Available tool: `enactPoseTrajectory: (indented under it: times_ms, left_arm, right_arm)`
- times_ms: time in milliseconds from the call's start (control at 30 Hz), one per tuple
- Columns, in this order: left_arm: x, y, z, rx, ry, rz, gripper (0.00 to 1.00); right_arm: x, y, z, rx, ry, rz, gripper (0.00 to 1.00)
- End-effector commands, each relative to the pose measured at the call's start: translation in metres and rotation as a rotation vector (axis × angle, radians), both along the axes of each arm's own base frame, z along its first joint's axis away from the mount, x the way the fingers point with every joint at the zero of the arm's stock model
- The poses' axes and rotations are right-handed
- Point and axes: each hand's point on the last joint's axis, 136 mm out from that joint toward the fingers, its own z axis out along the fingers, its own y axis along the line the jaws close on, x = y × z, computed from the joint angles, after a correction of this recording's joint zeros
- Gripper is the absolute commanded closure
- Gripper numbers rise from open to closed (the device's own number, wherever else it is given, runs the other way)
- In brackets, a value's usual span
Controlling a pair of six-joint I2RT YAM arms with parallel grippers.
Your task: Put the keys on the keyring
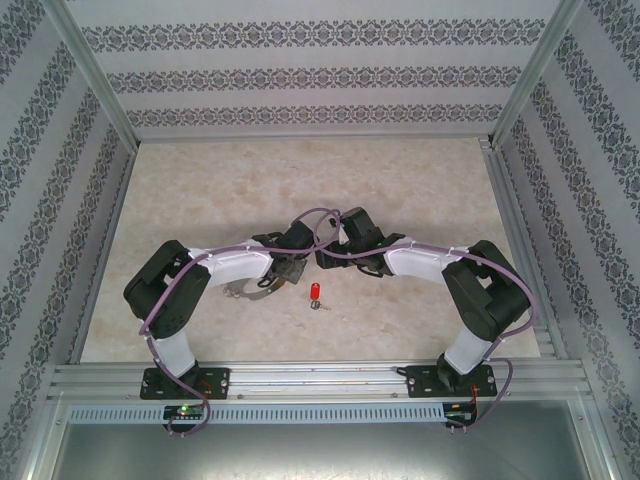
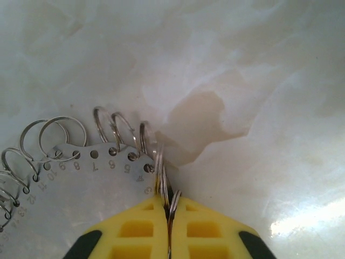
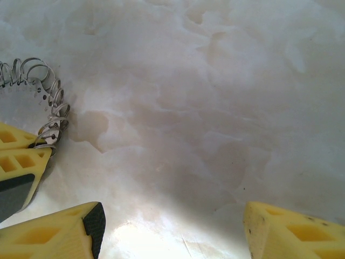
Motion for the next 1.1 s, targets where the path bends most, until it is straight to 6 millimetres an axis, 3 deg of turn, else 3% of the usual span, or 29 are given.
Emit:
enactPoseTrajectory:
  times_ms: [0,233,333,467,667,867,1067]
  left_arm:
    - [0.001,0.002,0.011,0.028,-0.044,-0.025,1.00]
    - [0.006,0.000,0.042,0.038,-0.117,-0.120,1.00]
    - [0.012,0.001,0.067,0.029,-0.194,-0.145,1.00]
    - [0.015,-0.005,0.105,-0.048,-0.323,-0.197,1.00]
    - [0.015,-0.017,0.147,-0.278,-0.410,-0.275,1.00]
    - [0.001,-0.047,0.163,-0.471,-0.401,-0.427,1.00]
    - [-0.011,-0.056,0.163,-0.602,-0.378,-0.493,1.00]
  right_arm:
    - [0.007,-0.002,0.019,0.035,-0.039,-0.018,0.31]
    - [0.010,-0.005,0.029,0.064,-0.052,-0.024,0.31]
    - [0.012,-0.006,0.035,0.097,-0.054,-0.030,0.31]
    - [0.016,-0.002,0.050,0.187,-0.066,-0.022,0.32]
    - [0.022,0.001,0.079,0.372,-0.105,0.028,0.33]
    - [0.017,0.010,0.112,0.538,-0.144,0.119,0.34]
    - [0.004,0.016,0.133,0.614,-0.182,0.214,0.35]
